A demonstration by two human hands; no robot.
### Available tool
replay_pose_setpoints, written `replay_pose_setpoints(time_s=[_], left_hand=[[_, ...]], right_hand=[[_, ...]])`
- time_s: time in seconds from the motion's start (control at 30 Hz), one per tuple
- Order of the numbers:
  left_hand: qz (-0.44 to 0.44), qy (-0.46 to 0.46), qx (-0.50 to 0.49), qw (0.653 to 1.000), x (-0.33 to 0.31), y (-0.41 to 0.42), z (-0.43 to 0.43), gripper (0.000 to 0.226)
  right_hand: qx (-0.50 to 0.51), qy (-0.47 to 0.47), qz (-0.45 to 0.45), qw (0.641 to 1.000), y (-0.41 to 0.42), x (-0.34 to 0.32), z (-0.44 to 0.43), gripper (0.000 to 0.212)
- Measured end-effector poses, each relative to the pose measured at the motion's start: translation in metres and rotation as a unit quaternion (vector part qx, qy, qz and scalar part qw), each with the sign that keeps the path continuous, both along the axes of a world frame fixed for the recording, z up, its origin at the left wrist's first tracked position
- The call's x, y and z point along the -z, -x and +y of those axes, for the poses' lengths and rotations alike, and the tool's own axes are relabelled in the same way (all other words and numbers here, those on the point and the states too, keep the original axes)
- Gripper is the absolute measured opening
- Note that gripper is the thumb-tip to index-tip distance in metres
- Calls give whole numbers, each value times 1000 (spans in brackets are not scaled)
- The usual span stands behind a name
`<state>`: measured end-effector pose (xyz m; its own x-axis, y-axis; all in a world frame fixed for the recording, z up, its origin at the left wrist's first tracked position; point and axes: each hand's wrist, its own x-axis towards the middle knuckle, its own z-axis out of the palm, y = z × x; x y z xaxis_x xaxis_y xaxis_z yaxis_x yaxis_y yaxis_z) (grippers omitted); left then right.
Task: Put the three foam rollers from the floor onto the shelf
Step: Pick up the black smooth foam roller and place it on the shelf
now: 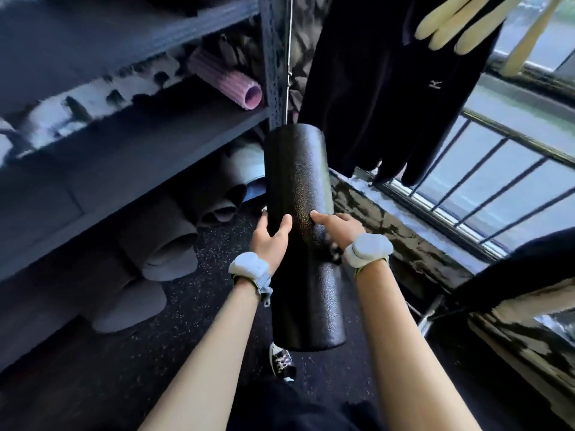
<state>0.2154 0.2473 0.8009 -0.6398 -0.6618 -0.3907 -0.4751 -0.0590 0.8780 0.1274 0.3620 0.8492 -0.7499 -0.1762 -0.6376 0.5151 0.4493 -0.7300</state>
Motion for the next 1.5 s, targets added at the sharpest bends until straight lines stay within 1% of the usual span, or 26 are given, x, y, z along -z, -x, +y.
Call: replay_pose_setpoints(time_s=[0.1, 0.2, 0.4, 0.53, 0.6, 0.67, 0.73, 0.8, 0.83, 0.93, 0.97, 1.23, 1.33, 1.4, 1.5], left_hand=[[-2, 1, -24, 1000, -2, 12, -36, 69], [-2, 9, -52, 999, -5, 22, -72, 67], [-18, 3, -88, 996, -5, 55, -131, 74], [-25, 2, -102, 994, 2, 84, -166, 76], [-28, -1, -109, 994, 6, 101, -184, 76], [-36, -6, -125, 992, 12, 134, -215, 76], [-41, -4, -132, 990, 12, 149, -230, 77], [-53, -9, -147, 988, 17, 175, -253, 76], [-54, -11, -156, 986, 19, 190, -264, 75], [-66, -3, -163, 984, 26, 218, -291, 73], [-74, -2, -167, 983, 29, 226, -300, 74], [-96, -12, -178, 979, 47, 278, -380, 77], [-109, -9, -185, 977, 63, 300, -422, 74], [-105, -3, -180, 978, 69, 307, -438, 70], [-105, -1, -147, 984, 87, 319, -467, 71]], right_hand=[[-15, 13, -1, 1000, 20, -5, -39, 76], [-47, 7, -4, 999, 37, -9, -81, 80], [-91, -4, 4, 996, 77, -2, -150, 86], [-125, -18, 13, 992, 117, 7, -191, 74], [-140, -25, 6, 990, 136, 9, -211, 76], [-164, -44, 0, 985, 174, 14, -246, 77], [-179, -52, -6, 982, 189, 16, -267, 86], [-192, -79, -19, 978, 219, 20, -295, 98], [-201, -86, -23, 975, 234, 20, -310, 98], [-220, -93, -5, 971, 261, 31, -342, 82], [-221, -95, -1, 971, 270, 33, -352, 80], [-266, -120, 13, 956, 325, 61, -441, 76], [-252, -103, -3, 962, 348, 72, -486, 66], [-247, -94, -7, 964, 356, 76, -504, 65], [-238, -94, -5, 967, 370, 91, -533, 62]])
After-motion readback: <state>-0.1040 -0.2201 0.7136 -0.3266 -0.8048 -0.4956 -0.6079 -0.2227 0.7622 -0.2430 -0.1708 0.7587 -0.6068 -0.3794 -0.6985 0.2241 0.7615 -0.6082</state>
